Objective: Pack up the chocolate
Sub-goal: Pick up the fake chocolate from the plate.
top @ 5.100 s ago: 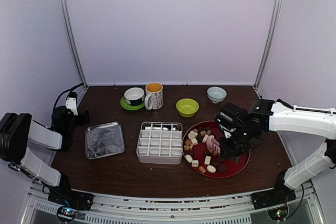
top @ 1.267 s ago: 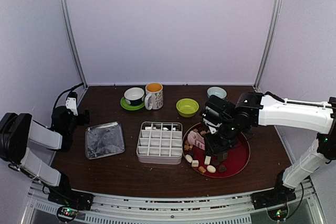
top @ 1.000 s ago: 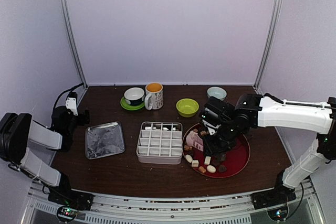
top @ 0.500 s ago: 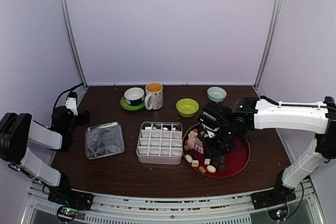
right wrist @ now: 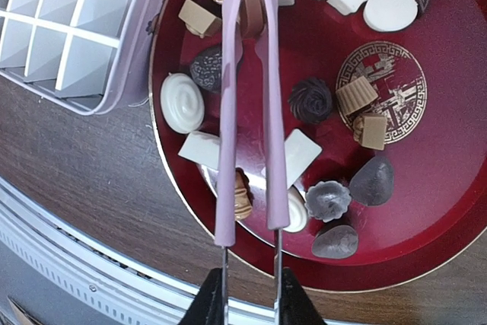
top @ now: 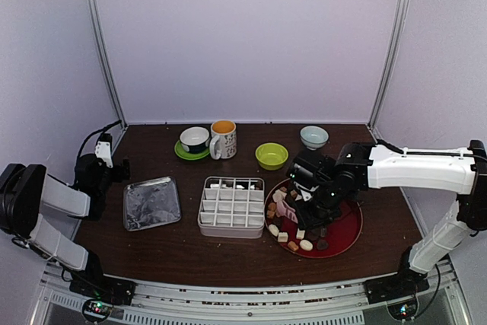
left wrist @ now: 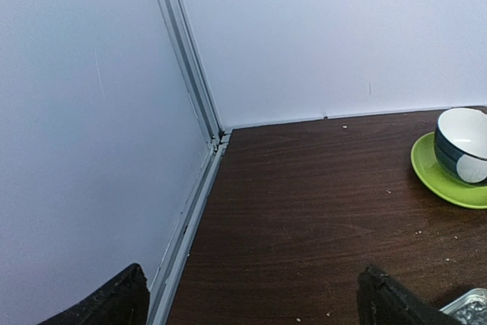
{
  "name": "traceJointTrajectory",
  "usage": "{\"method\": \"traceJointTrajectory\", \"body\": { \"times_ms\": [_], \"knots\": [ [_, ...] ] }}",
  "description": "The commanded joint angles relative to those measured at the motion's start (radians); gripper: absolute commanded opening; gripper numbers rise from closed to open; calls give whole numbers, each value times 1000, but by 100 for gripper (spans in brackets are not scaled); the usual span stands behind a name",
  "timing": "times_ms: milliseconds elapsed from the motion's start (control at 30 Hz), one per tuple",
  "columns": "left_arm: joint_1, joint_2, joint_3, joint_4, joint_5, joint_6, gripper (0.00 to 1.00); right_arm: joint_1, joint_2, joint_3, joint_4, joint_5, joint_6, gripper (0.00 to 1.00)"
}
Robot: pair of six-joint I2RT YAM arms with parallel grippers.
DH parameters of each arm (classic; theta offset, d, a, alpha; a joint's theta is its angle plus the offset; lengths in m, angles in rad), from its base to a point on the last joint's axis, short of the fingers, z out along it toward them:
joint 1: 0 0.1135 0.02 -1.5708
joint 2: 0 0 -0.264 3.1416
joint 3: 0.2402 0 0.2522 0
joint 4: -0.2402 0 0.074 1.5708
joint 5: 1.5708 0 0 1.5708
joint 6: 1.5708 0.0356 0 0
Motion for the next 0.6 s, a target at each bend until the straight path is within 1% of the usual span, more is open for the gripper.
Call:
{"method": "traceJointTrajectory", "body": {
  "times_ms": [0, 300, 400, 567],
  "knots": [
    [8, -3, 8, 58, 10, 9, 98, 7, -29, 38, -31, 69, 1, 19],
    [8, -3, 8, 57, 9, 10, 98, 8, -35, 142, -47, 135, -50, 18],
    [8, -3, 8, 58, 10, 9, 98, 7, -25, 199, -6, 130, -84, 18],
    [8, -3, 8, 57, 9, 9, 98, 6, 21, 289, 15, 121, -120, 17]
  ]
}}
